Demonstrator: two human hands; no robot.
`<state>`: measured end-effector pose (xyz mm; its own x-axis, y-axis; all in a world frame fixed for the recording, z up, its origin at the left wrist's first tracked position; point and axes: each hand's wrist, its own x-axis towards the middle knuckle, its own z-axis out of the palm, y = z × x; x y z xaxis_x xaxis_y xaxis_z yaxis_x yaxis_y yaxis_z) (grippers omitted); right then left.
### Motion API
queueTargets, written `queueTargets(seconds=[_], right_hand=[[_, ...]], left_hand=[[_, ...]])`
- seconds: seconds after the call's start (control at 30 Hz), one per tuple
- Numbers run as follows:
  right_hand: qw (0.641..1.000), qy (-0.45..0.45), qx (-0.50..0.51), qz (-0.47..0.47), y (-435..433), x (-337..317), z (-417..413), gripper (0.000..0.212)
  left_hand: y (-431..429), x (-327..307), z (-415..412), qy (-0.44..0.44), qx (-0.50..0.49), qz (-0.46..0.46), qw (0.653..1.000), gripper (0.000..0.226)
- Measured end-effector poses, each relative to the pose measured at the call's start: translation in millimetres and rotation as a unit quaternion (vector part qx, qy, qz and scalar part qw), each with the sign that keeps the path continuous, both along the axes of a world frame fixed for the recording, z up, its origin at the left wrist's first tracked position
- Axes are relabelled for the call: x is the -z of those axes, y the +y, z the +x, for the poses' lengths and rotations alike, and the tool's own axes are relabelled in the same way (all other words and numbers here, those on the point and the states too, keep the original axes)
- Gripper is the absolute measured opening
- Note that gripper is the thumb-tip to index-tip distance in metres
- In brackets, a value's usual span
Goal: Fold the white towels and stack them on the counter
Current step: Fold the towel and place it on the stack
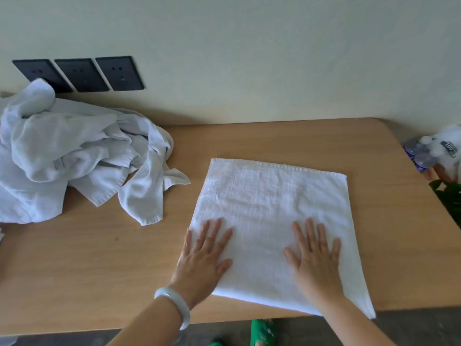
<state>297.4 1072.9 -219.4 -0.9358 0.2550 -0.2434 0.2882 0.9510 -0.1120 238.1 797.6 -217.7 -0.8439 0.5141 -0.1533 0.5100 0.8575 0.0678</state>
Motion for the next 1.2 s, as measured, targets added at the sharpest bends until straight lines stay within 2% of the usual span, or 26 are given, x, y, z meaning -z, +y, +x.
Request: queueTargets(seconds=[0.23,0.3,0.37,0.47,0.57,0.63,0.73,0.8,0.87,0.97,1.03,1.13,1.2], right_hand=[[0.995,-0.039,-0.089,-0.021,39.8,-19.5,-86.0,0.064],[0.997,-0.006,-0.082,0.009,38.4,-22.9,-76.1,0.066],[0.999,0.01,-0.035,0.018,37.8,-21.3,-45.4,0.069],[0.995,-0.06,0.074,-0.002,47.7,-18.5,-0.4,0.069],[0.991,-0.071,0.111,0.005,56.8,-24.0,17.0,0.074],[0.995,-0.03,0.092,0.031,60.7,-25.5,18.6,0.071],[0.999,0.047,-0.026,0.002,63.2,-19.9,19.5,0.059],[0.995,0.042,-0.092,-0.022,61.0,-8.6,19.8,0.061],[0.996,0.031,-0.085,-0.023,60.1,1.9,21.0,0.065],[0.999,0.005,-0.038,-0.003,60.1,5.6,27.8,0.068],[1.0,-0.004,-0.009,-0.006,60.3,7.1,36.3,0.069],[1.0,-0.015,0.025,-0.011,57.0,2.4,47.7,0.074],[0.999,-0.042,0.026,0.019,52.3,-13.1,46.9,0.074]], left_hand=[[30.9,-11.7,-1.8,-0.08,-0.1,0.07,0.989,0.072],[22.3,-24.3,0.7,-0.091,-0.156,0.116,0.977,0.073],[8.5,-37.5,12.1,-0.09,-0.258,0.183,0.944,0.063],[-12.5,-47.0,34.4,-0.145,-0.363,0.255,0.884,0.02],[-27.7,-42.3,43.7,-0.228,-0.389,0.28,0.848,0.013],[-33.2,-40.6,39.1,-0.287,-0.408,0.323,0.805,0.005],[-29.2,-43.2,28.4,-0.37,-0.458,0.394,0.705,0.008],[-25.4,-47.3,23.6,-0.378,-0.474,0.402,0.686,0.012],[-25.7,-48.7,21.8,-0.357,-0.472,0.393,0.703,0.015],[-34.5,-47.8,23.4,-0.296,-0.451,0.309,0.783,0.021],[-36.9,-47.7,26.3,-0.273,-0.425,0.265,0.821,0.024],[-32.9,-48.1,26.4,-0.262,-0.4,0.229,0.848,0.026],[-28.1,-51.6,23.7,-0.258,-0.385,0.2,0.863,0.024]])
